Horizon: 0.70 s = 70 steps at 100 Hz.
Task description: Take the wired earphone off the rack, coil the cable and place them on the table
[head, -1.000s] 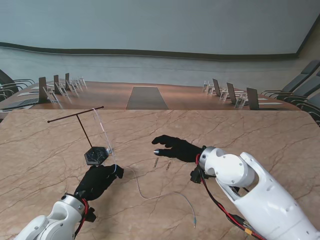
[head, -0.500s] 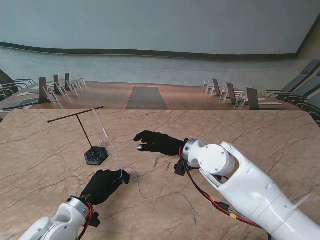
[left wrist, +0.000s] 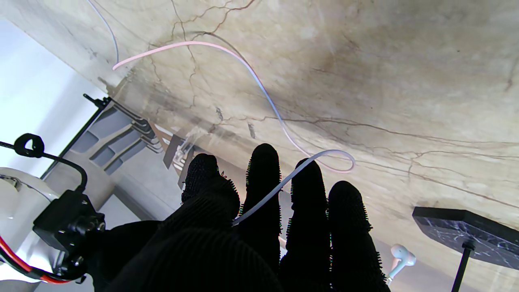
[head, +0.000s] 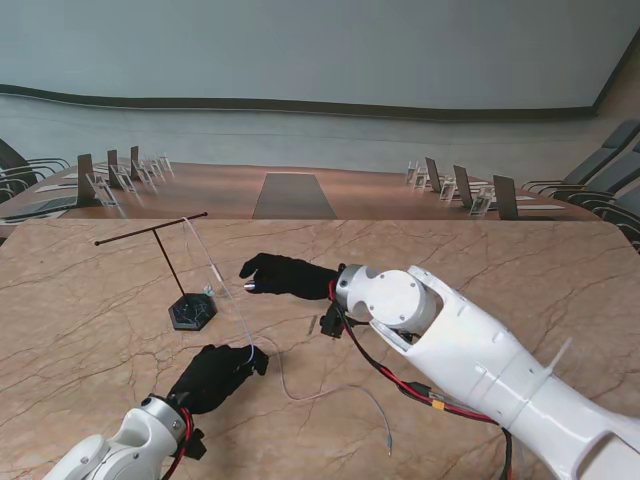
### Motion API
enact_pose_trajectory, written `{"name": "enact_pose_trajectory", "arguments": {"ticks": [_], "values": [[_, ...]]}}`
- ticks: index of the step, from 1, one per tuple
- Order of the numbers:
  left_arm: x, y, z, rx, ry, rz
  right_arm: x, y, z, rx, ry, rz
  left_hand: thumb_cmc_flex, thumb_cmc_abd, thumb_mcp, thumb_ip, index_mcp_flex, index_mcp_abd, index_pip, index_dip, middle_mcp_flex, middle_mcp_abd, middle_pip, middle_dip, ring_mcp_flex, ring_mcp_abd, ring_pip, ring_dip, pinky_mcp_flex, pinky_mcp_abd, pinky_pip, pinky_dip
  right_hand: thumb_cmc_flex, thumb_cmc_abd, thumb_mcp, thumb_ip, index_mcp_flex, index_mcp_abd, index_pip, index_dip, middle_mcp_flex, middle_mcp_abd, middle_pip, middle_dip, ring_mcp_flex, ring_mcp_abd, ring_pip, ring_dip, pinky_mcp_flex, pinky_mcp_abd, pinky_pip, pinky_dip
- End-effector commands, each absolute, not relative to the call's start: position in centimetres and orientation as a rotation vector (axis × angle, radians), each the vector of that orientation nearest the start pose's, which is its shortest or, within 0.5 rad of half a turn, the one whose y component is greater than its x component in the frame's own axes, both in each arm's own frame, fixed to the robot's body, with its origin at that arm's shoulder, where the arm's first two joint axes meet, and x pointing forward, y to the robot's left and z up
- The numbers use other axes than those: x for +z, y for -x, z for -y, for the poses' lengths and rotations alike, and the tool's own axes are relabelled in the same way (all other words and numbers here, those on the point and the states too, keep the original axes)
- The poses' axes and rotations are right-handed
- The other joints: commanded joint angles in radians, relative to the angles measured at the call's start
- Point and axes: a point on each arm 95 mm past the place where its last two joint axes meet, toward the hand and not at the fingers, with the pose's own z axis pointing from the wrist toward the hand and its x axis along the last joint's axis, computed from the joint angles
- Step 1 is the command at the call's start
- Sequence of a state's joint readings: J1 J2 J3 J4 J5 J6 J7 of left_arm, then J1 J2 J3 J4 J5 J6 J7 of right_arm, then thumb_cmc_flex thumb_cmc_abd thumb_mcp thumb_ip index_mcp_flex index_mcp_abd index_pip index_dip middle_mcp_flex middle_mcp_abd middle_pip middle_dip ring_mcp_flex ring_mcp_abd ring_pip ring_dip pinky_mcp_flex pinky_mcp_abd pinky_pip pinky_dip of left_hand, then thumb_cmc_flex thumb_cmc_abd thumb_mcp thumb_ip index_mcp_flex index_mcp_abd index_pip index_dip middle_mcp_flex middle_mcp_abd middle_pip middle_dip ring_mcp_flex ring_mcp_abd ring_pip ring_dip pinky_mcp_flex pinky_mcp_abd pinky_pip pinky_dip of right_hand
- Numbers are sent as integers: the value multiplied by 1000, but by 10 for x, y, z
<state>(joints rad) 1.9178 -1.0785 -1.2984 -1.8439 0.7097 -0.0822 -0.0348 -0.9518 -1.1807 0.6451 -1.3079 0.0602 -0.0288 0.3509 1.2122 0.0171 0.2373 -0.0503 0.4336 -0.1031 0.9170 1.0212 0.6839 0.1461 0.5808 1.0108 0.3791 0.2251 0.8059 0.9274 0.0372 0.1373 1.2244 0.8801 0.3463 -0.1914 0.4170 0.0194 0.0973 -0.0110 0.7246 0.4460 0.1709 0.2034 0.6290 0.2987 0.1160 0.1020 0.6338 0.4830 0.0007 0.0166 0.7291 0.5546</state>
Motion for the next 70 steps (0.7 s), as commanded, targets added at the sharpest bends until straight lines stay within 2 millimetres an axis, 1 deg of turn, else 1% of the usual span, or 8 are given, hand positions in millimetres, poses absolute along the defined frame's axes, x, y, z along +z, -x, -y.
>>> {"name": "enact_pose_trajectory", "arguments": {"ticks": [1, 10, 15, 41, 60, 70], "values": [[-346, -295, 18, -1719, 1601, -1502, -282, -471, -174, -1717, 1648, 1653, 79, 23, -28, -1, 19, -3, 185, 26, -30, 14, 31, 16, -22, 2, 17, 21, -15, -22, -3, 5, -36, -21, 7, -34, -22, 8, -17, -6, -9, 5, 10, 5, -15, -1, 19, 11, -18, 0, 35, 20], [-346, -294, 18, -1719, 1603, -1507, -283, -474, -180, -1697, 1653, 1650, 79, 22, -28, -1, 19, -3, 185, 25, -29, 14, 32, 17, -23, 2, 16, 21, -15, -22, -3, 5, -42, -25, 8, -36, -25, 13, -32, -12, -8, 7, 0, 0, -15, 0, 17, 9, -20, 0, 35, 18], [-345, -294, 19, -1720, 1604, -1512, -284, -475, -183, -1691, 1649, 1653, 79, 22, -28, -1, 20, -3, 185, 25, -30, 15, 31, 17, -22, 2, 17, 21, -14, -22, -4, 5, -49, -27, 17, -39, -23, 17, -80, -31, -5, 7, -12, -5, -15, 0, 16, 7, -20, 0, 37, 15], [-347, -293, 25, -1718, 1613, -1545, -282, -475, -194, -1666, 1631, 1650, 79, 22, -28, -1, 19, -2, 185, 25, -29, 16, 31, 17, -22, 3, 17, 21, -15, -22, -4, 5, -60, -30, 25, -43, -24, 37, -167, -63, -4, 14, -33, -12, -15, 5, 5, 0, -19, 3, 37, 12], [-348, -293, 28, -1717, 1618, -1568, -281, -474, -199, -1669, 1615, 1643, 79, 22, -29, -1, 21, -3, 185, 25, -28, 14, 32, 17, -20, 2, 17, 22, -15, -21, -6, 4, -55, -39, 29, -43, -19, 15, -181, -65, -3, 8, -36, -13, -14, 2, 7, 1, -15, 7, 39, 12], [-349, -293, 29, -1711, 1622, -1575, -280, -473, -201, -1670, 1607, 1642, 79, 22, -29, -1, 20, -3, 184, 24, -29, 14, 31, 17, -22, 2, 16, 21, -15, -21, -7, 4, -34, -46, 36, -41, -16, 2, -155, -42, -3, 6, -18, -4, -4, 3, 10, 3, -10, 11, 42, 12]]}}
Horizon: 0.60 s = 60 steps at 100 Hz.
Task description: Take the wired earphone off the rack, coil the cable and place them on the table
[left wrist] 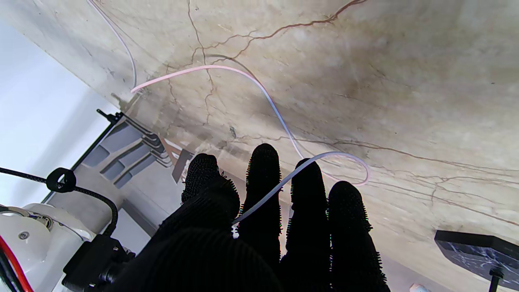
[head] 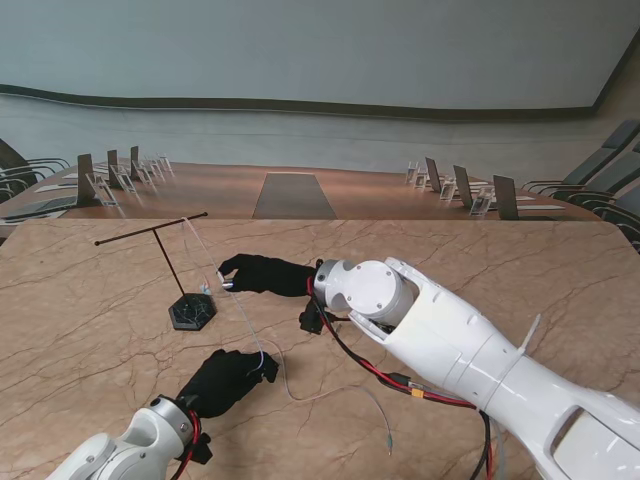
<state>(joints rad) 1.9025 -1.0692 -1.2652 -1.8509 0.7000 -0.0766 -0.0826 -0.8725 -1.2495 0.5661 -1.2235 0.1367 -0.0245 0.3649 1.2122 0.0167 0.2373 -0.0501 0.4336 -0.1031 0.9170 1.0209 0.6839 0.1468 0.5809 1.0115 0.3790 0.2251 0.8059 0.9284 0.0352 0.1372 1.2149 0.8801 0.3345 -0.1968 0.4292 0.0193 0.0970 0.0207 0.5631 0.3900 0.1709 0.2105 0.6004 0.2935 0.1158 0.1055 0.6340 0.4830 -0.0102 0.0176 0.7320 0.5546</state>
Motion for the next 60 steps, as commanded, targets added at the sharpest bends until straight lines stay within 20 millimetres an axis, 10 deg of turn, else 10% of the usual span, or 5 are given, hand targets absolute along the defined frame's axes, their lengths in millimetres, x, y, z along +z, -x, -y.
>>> {"name": "enact_pose_trajectory", "arguments": {"ticks": [1, 60], "values": [[-349, -293, 29, -1711, 1622, -1575, -280, -473, -201, 2025, -1947, -1991, 79, 23, -28, -1, 20, -2, 184, 24, -30, 13, 31, 16, -22, 2, 16, 20, -14, -21, 3, 4, -22, -41, 25, -41, -16, -30, 7, 14, -2, -2, 11, 2, -3, -1, 10, 4, 1, 10, 39, 12], [-348, -293, 29, -1697, 1632, -1586, -281, -468, -215, 2016, -1966, -2045, 79, 22, -30, -1, 21, -2, 180, 22, -29, 14, 28, 13, -22, 1, 13, 17, -16, -19, -5, 0, 217, 25, 5, -1, -2, -77, 346, 125, -11, -2, 170, 57, 44, 6, 41, 9, 15, 20, 79, 2]]}}
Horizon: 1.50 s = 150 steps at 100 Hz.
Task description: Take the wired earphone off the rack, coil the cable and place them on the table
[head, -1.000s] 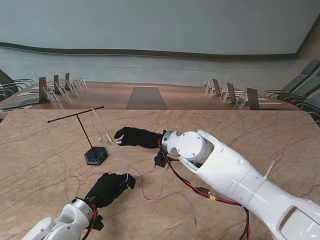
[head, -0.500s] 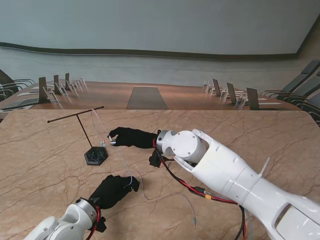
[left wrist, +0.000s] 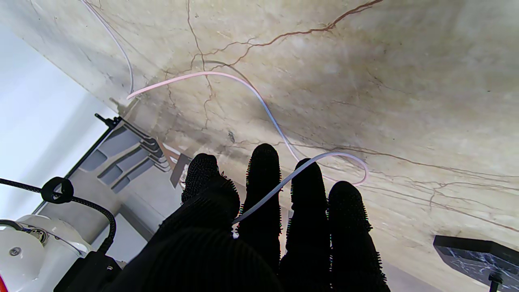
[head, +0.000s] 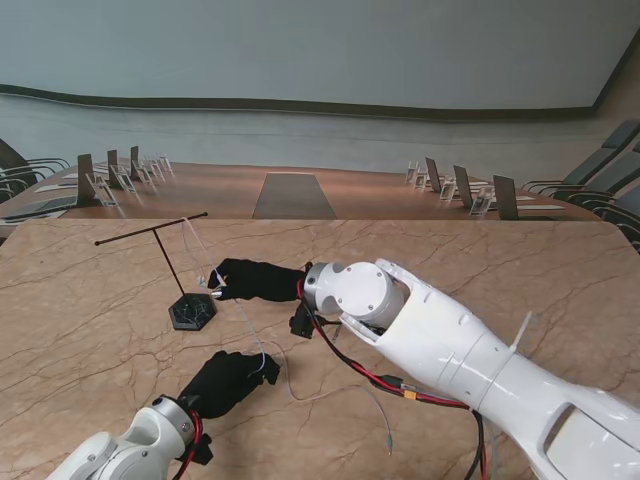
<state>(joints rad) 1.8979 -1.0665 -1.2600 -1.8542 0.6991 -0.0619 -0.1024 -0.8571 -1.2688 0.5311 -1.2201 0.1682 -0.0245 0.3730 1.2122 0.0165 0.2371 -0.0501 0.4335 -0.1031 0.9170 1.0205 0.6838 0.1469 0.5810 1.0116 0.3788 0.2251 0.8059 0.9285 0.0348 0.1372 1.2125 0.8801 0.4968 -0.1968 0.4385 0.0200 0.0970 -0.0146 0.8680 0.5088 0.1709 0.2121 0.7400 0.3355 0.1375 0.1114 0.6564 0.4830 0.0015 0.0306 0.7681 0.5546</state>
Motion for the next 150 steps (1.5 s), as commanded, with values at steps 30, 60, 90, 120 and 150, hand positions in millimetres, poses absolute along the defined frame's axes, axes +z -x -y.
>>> {"name": "enact_pose_trajectory", "arguments": {"ticks": [30, 60, 90, 120, 150], "values": [[-348, -294, 29, -1691, 1633, -1589, -280, -469, -216, 2016, -1977, -2041, 79, 22, -31, -1, 21, -3, 179, 21, -30, 10, 27, 12, -22, 0, 12, 16, -17, -17, -8, -3, 214, 101, -63, -39, 62, -125, 178, -207, 24, -6, 65, 26, 51, 2, 20, 6, 7, 13, 52, 0], [-349, -293, 28, -1677, 1639, -1595, -273, -475, -215, 2046, -1977, -2020, 79, 22, -28, -1, 21, -1, 180, 23, -31, 10, 26, 12, -22, -1, 10, 14, -17, -17, -11, -5, 152, 128, -84, -11, 77, -63, 115, -193, 33, 3, 58, 24, 57, 9, 20, 5, 9, 21, 56, -1], [-350, -291, 27, -1669, 1644, -1592, -269, -478, -213, 2048, -1969, -2017, 79, 22, -26, -1, 23, 3, 180, 24, -30, 12, 26, 11, -21, 0, 10, 14, -18, -15, -15, -7, 238, 110, -17, 4, 139, -93, 223, -199, 90, 9, 51, 26, 88, 22, 28, 8, 20, 33, 71, -1], [-351, -290, 26, -1667, 1647, -1585, -270, -477, -213, 2050, -1954, -2026, 79, 19, -27, -2, 24, 3, 181, 24, -29, 12, 26, 11, -22, 0, 10, 14, -18, -15, -15, -8, 247, 54, 105, 7, 318, -204, 274, -113, 234, 3, 32, 32, 122, 30, 26, 3, 34, 40, 101, -7], [-352, -289, 22, -1649, 1651, -1563, -273, -475, -215, 2104, -1931, -2006, 79, -6, -48, -11, 2, 18, 107, -66, -33, 8, 1, 19, -32, -5, -2, 6, -21, -18, -28, -15, 185, -149, 466, 7, 560, -251, 263, 31, 493, 46, 74, 67, 234, 54, 76, 7, 81, 70, 208, -15]]}}
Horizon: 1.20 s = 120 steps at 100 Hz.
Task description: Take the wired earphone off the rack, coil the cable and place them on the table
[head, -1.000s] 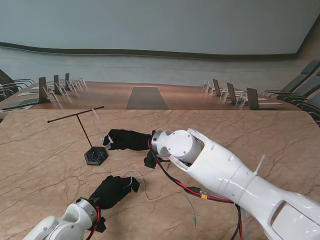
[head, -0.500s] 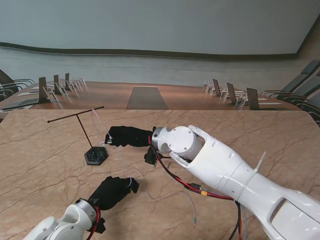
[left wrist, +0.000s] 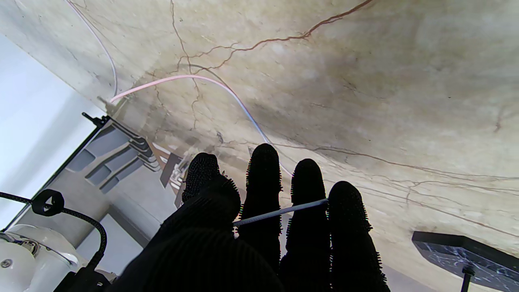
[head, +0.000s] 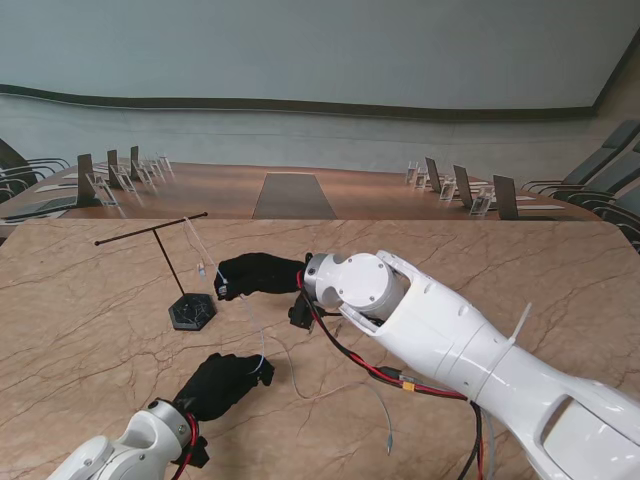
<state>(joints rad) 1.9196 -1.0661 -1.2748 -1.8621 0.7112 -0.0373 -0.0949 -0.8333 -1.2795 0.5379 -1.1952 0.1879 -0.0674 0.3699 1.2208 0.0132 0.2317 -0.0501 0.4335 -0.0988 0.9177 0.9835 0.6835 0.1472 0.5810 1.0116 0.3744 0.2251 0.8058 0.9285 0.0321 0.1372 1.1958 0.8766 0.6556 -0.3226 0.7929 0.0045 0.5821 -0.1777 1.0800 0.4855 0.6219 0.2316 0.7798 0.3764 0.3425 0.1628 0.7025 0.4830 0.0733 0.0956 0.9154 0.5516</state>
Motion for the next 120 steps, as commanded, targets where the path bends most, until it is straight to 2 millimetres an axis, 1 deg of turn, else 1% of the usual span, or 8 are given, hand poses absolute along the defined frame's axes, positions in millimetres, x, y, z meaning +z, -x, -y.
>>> {"name": "enact_pose_trajectory", "arguments": {"ticks": [1, 12, 22, 30, 52, 78, 101, 120], "values": [[-352, -289, 22, -1648, 1651, -1562, -273, -475, -215, 2103, -1929, -2007, 70, -3, -42, -11, 2, 13, 107, -29, -33, 7, 1, 19, -28, -5, -2, 6, -18, -18, -11, -11, 27, -25, 115, 22, 78, -88, 53, 57, 46, 29, 38, 27, 31, 3, 32, 8, 10, 5, 63, -12], [-352, -288, 21, -1643, 1655, -1554, -274, -473, -215, 2104, -1911, -2016, 70, -46, -115, -15, -29, 9, 29, -183, -43, 10, -40, 15, -40, -10, -24, -10, -27, -19, -35, -24, 30, -43, 159, 24, 110, -78, 54, 92, 72, 52, 76, 41, 59, 9, 52, 13, 23, 15, 97, -12], [-352, -288, 19, -1641, 1658, -1543, -274, -471, -215, 2106, -1907, -2021, 62, -41, -243, 5, -52, 24, -21, -283, -91, 4, -68, -51, -66, -22, -74, -48, -47, -22, -84, -49, 21, -70, 208, 24, 143, -64, 46, 110, 97, 64, 81, 40, 75, 14, 58, 13, 30, 23, 115, -20], [-352, -288, 17, -1645, 1664, -1531, -274, -469, -214, 2102, -1900, -2030, -55, -69, -245, 14, -88, 53, -79, -323, -169, -6, -52, -290, -104, -42, -142, -110, -88, -18, -185, -96, 18, -80, 227, 25, 155, -58, 43, 115, 106, 65, 81, 38, 78, 18, 58, 12, 32, 25, 121, -24], [-351, -289, 11, -1642, 1661, -1499, -277, -465, -210, 2095, -1895, -2037, -284, -22, -240, 28, -131, 121, -307, -400, -279, -32, -175, -428, -175, -100, -344, -256, -103, -18, -467, -194, 14, -103, 267, 28, 185, -44, 52, 143, 122, 72, 80, 29, 86, 21, 61, 11, 36, 31, 130, -31], [-350, -289, 0, -1631, 1671, -1465, -280, -464, -207, 2085, -1889, -2040, -470, -24, -239, 31, -188, 157, -437, -469, -332, -37, -239, -484, -211, -120, -454, -316, -108, -28, -647, -196, 3, -115, 301, 35, 218, -37, 63, 242, 135, 72, 83, 19, 95, 23, 64, 10, 40, 34, 142, -44], [-349, -290, -9, -1637, 1689, -1405, -283, -462, -203, 2066, -1884, -2059, -519, 12, -240, 27, -208, 164, -472, -493, -347, -43, -269, -512, -222, -132, -507, -344, -111, -37, -730, -190, 1, -118, 312, 45, 235, -34, 72, 288, 142, 74, 88, 17, 99, 23, 65, 10, 43, 35, 146, -47], [-346, -293, -15, -1642, 1692, -1367, -286, -458, -198, 2046, -1878, -2070, -477, 69, -246, 21, -198, 168, -480, -504, -348, -71, -309, -560, -235, -167, -566, -393, -111, -54, -802, -185, 3, -112, 308, 47, 235, -32, 72, 305, 141, 75, 91, 16, 99, 23, 66, 10, 43, 35, 147, -49]]}}
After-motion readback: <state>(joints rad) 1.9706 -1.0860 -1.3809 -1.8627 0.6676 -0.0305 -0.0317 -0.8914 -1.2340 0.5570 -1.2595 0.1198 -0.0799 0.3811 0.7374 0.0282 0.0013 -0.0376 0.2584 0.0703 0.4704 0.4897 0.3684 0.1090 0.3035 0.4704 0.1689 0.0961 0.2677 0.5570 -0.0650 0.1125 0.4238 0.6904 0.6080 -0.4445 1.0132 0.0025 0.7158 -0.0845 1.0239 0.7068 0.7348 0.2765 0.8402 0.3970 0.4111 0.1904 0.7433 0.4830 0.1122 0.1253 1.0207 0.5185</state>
